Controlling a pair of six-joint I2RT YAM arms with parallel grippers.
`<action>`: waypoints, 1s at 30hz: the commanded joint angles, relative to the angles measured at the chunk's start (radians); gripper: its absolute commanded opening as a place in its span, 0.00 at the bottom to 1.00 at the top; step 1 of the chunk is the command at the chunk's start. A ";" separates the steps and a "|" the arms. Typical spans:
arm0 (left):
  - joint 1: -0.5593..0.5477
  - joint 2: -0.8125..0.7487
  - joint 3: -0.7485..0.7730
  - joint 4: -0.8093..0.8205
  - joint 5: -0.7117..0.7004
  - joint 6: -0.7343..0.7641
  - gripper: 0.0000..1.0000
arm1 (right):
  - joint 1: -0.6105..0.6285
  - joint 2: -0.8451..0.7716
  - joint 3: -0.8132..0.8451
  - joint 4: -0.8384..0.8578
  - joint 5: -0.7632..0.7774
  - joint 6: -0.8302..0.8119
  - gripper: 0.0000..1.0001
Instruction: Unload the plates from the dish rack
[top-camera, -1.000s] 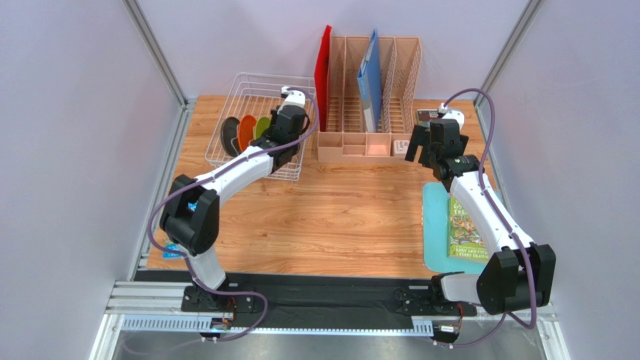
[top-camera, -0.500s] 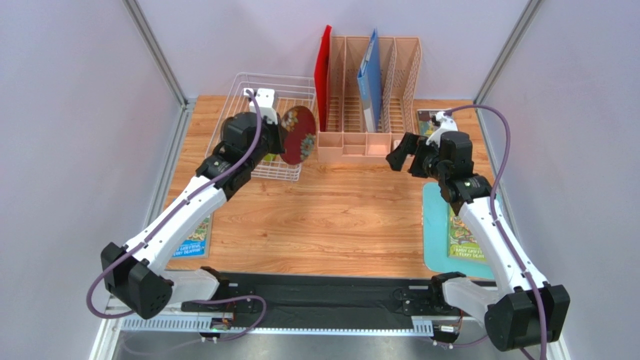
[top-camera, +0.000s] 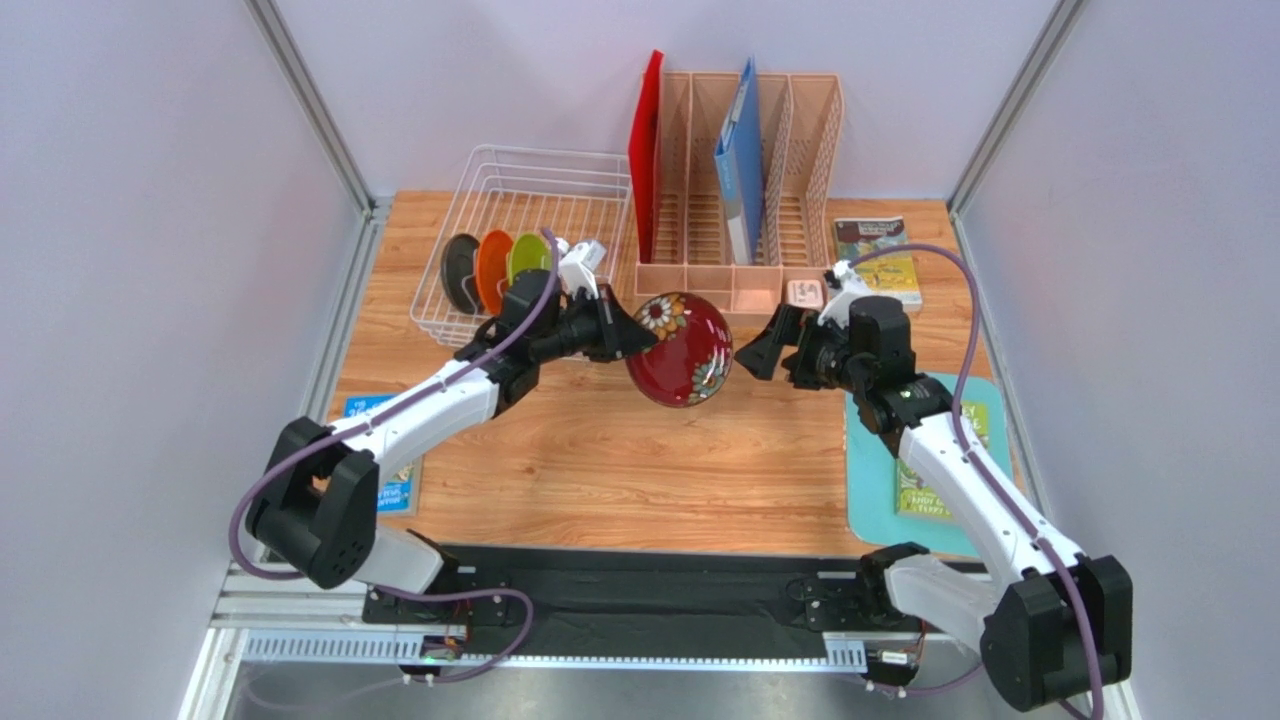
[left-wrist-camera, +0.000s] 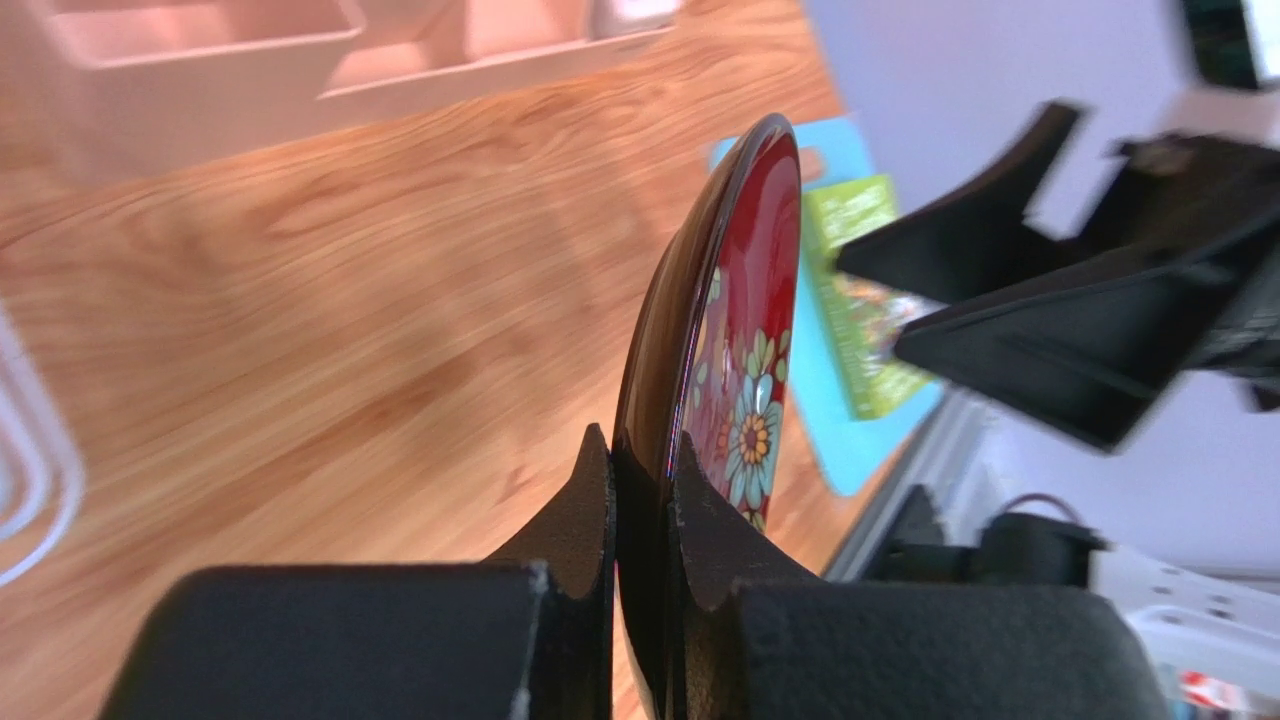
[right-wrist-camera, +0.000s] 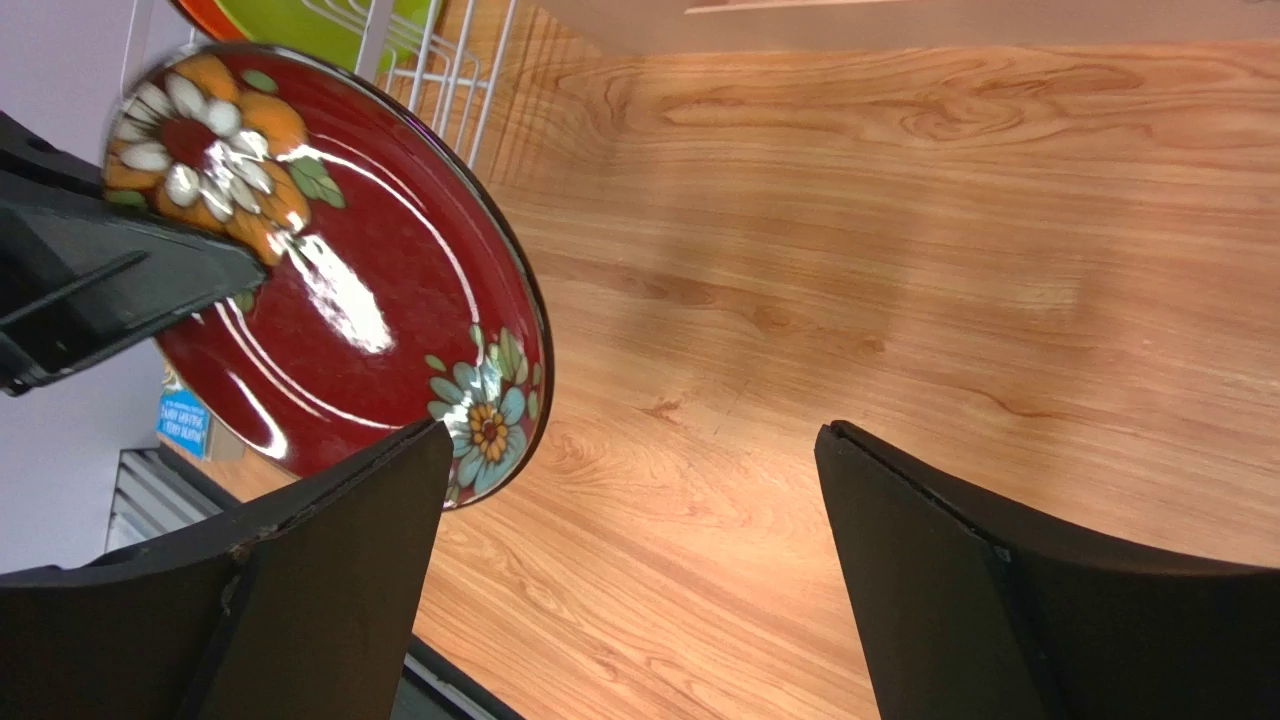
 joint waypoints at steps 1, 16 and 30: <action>0.002 0.020 0.002 0.372 0.160 -0.175 0.00 | 0.026 0.042 -0.011 0.117 -0.038 0.037 0.99; -0.008 0.101 -0.043 0.484 0.207 -0.246 0.00 | 0.059 0.170 -0.027 0.348 -0.183 0.089 0.22; -0.008 0.009 -0.032 0.192 0.009 0.028 0.78 | 0.030 0.063 0.015 0.063 0.016 0.042 0.00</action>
